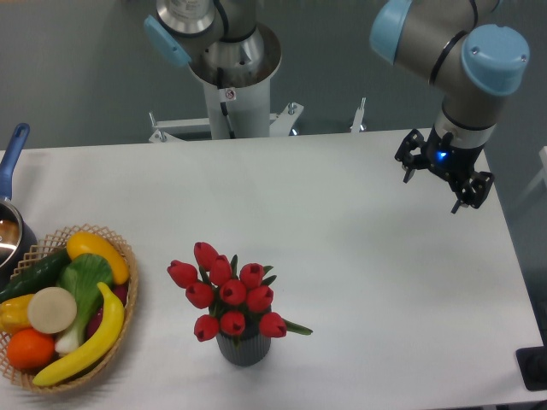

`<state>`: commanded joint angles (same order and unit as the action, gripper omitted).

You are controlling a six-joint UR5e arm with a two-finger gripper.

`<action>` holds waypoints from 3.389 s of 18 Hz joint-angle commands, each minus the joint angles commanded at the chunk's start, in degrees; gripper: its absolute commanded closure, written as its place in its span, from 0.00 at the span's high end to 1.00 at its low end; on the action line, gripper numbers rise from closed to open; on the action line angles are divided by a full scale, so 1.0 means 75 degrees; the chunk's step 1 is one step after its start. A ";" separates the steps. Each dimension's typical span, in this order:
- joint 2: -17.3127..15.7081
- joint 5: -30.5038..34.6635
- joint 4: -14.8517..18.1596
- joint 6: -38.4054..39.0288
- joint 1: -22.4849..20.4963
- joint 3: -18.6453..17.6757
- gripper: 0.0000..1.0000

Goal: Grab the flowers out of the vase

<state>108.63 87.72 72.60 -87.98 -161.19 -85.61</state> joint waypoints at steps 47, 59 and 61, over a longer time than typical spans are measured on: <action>0.0281 -0.7582 -0.3633 0.2906 0.1652 -0.1970 1.00; 0.0680 -0.7582 -0.3633 0.2953 0.1816 -0.1535 0.99; 0.0680 -0.7571 -0.3633 0.2942 0.1816 -0.1547 0.85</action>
<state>113.73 30.94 45.35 -65.92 -147.57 -97.21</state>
